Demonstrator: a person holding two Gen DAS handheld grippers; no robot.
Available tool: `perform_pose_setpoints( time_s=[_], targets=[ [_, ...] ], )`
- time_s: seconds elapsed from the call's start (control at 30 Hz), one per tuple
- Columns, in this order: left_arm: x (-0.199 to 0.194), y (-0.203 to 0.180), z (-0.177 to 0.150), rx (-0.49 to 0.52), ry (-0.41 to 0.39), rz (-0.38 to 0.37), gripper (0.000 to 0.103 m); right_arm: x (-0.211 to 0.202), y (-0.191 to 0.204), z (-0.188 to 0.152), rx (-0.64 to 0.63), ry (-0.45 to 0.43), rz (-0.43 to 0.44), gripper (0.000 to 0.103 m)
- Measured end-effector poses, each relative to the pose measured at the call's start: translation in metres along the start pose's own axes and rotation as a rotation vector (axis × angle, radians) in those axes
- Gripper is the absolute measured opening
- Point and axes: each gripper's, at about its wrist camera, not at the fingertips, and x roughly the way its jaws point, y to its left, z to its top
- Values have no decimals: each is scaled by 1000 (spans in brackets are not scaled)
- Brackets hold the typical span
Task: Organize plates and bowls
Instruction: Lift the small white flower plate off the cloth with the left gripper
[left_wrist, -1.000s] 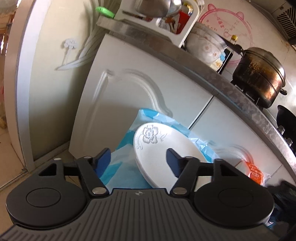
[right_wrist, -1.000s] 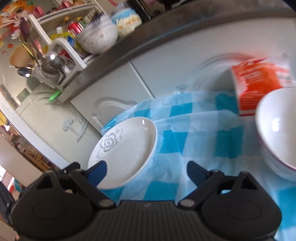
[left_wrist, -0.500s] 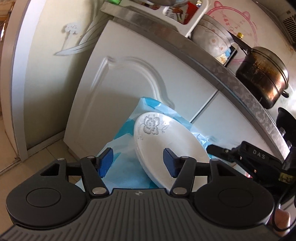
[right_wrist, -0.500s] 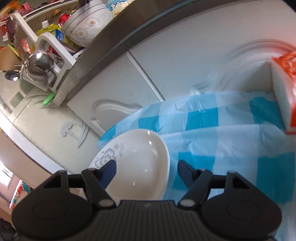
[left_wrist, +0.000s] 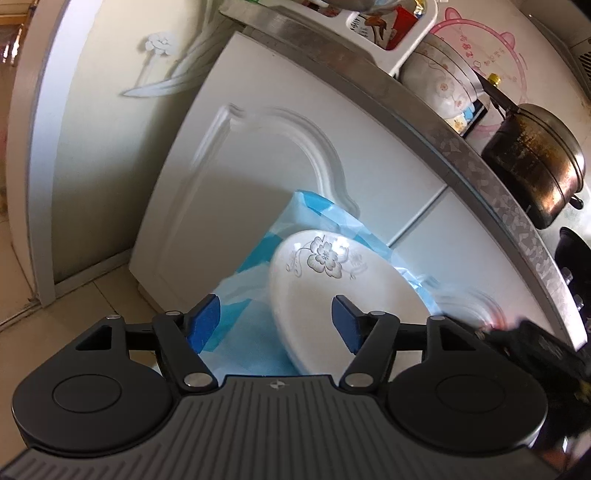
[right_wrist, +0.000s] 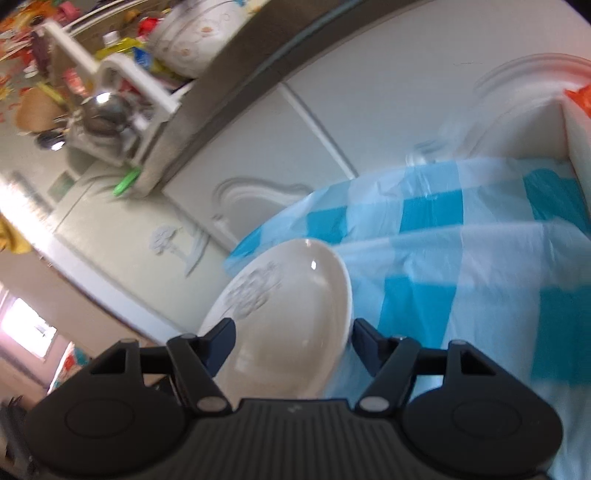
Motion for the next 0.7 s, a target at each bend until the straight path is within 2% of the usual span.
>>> perform_pose_setpoints(
  time_s=[0.13, 0.2, 0.27, 0.33, 0.4, 0.57, 0.7],
  targets=[
    [2, -2, -2, 8, 19, -23, 78, -21, 13, -22, -36, 48, 40, 70],
    [2, -4, -3, 18, 20, -22, 76, -28, 19, -28, -77, 30, -7, 73],
    [3, -4, -4, 26, 22, -22, 74, -31, 18, -24, -108, -27, -38, 73],
    [3, -6, -5, 43, 28, -22, 61, -28, 14, -14, -104, -64, -62, 73],
    [2, -8, -5, 71, 20, 7, 37, -20, 8, -5, -82, -81, -98, 72],
    [2, -7, -6, 73, 23, 5, 27, 9, -2, 4, -50, -37, -119, 60],
    [1, -7, -6, 78, 19, 7, 26, 21, -8, -2, 21, 12, -44, 61]
  ],
)
